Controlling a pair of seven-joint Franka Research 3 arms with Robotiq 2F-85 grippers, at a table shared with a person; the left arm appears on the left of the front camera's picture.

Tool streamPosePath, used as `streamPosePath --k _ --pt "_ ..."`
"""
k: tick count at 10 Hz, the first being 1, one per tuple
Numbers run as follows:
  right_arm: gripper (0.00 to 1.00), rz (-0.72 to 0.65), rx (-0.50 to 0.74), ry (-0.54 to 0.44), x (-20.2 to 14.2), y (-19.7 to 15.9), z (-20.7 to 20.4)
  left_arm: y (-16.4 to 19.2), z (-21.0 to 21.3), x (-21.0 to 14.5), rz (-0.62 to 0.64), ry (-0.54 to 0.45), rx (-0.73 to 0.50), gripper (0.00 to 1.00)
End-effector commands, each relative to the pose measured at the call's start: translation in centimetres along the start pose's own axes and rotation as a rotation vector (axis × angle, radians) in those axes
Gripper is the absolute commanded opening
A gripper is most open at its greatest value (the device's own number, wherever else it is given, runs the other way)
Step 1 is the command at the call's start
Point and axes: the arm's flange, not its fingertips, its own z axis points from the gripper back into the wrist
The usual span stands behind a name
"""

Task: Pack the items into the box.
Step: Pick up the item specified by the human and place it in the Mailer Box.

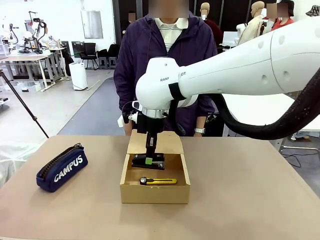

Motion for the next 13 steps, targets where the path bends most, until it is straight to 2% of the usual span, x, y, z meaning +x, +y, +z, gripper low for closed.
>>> streamPosePath --k 1,4,5,6,7,8,13 --pt "0.00 -0.051 -0.015 0.026 0.1 -1.2 -1.5 -0.2 0.0 0.1 -0.008 -0.010 -0.018 1.00" --pt "0.00 -0.093 -0.091 0.042 -1.1 -3.0 -3.1 -0.2 0.0 0.1 -0.008 -0.010 -0.018 1.00" --pt "0.00 -0.086 -0.063 0.043 -1.3 -3.2 -3.5 -0.2 0.0 0.1 -0.008 -0.010 -0.018 1.00" --pt "0.20 -0.090 -0.052 0.040 -1.5 -3.4 -3.8 -0.2 0.0 0.1 -0.008 -0.010 -0.018 1.00" --pt "0.79 -0.074 -0.035 0.047 -1.5 -3.5 -3.8 -0.2 0.0 0.1 -0.008 -0.010 -0.018 1.00" --pt "1.00 -0.073 -0.023 0.051 -1.5 -3.5 -3.9 -0.2 0.0 0.1 -0.008 -0.010 -0.018 1.00" --pt "1.00 -0.082 -0.009 0.025 -2.0 -3.4 -3.2 -0.2 0.0 0.1 -0.008 -0.010 -0.018 1.00"
